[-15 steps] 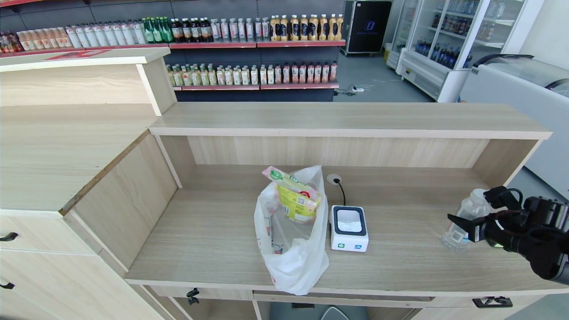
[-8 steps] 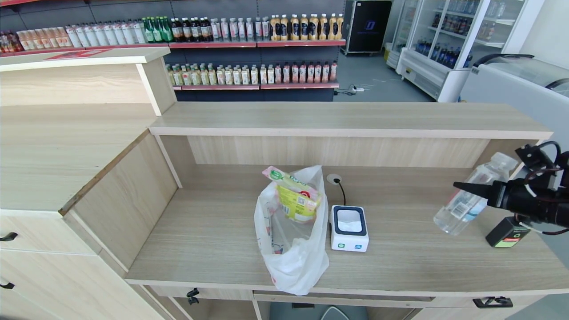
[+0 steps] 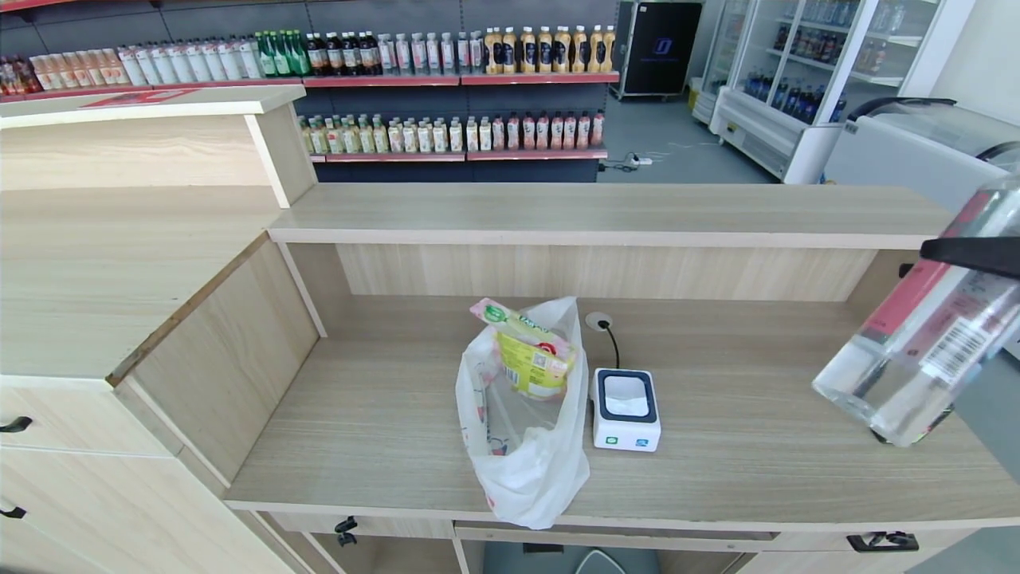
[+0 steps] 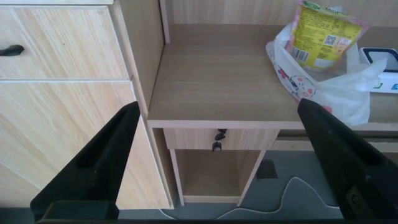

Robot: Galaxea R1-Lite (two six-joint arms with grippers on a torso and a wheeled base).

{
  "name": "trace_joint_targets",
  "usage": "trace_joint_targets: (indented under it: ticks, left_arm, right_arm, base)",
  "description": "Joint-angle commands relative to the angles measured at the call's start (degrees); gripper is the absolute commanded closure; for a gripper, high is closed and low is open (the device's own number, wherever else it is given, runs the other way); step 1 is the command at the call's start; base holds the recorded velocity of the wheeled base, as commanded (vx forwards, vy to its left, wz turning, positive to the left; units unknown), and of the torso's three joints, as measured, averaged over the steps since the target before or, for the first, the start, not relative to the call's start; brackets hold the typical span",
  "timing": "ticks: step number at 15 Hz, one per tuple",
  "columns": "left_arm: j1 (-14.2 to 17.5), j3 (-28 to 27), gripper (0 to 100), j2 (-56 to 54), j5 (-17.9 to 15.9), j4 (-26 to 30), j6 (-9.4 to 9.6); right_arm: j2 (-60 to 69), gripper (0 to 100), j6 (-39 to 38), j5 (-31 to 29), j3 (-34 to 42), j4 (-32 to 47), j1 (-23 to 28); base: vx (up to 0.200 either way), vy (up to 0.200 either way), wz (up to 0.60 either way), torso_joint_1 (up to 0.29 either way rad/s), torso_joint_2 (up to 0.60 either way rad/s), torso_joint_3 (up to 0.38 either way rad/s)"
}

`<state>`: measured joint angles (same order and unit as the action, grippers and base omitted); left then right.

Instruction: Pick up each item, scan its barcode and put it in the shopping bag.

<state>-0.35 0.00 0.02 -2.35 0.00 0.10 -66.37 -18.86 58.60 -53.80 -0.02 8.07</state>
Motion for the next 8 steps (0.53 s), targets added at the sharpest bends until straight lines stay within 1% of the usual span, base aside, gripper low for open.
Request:
trace_joint_targets:
  ticks: [1,3,5,8]
  left_arm:
    - [0.00,0.00,0,0.06,-0.02,0.00,-0.01]
    - [0.00,0.00,0,0.06,-0.02,0.00,-0.01]
    - [0.00,0.00,0,0.06,-0.02,0.00,-0.01]
    - [0.00,0.00,0,0.06,-0.02,0.00,-0.01]
  right_arm:
    - [9.41,100,-0.74,0.20,-0.87,3.89,-4.38]
    - [11.96,100,-0.65,0.20,-2.01,7.23,-4.73]
    - [13.28,100,-0.65,0.11,-1.93,8.90,-5.35]
    - [14.95,100,-0.65,0.11,-2.10,9.69,-6.31]
  base:
    - [0.000,0.000,0.00,0.000,0.00,0.000]
    - [0.000,0.000,0.00,0.000,0.00,0.000]
    - [0.000,0.000,0.00,0.000,0.00,0.000]
    - [0.000,0.000,0.00,0.000,0.00,0.000]
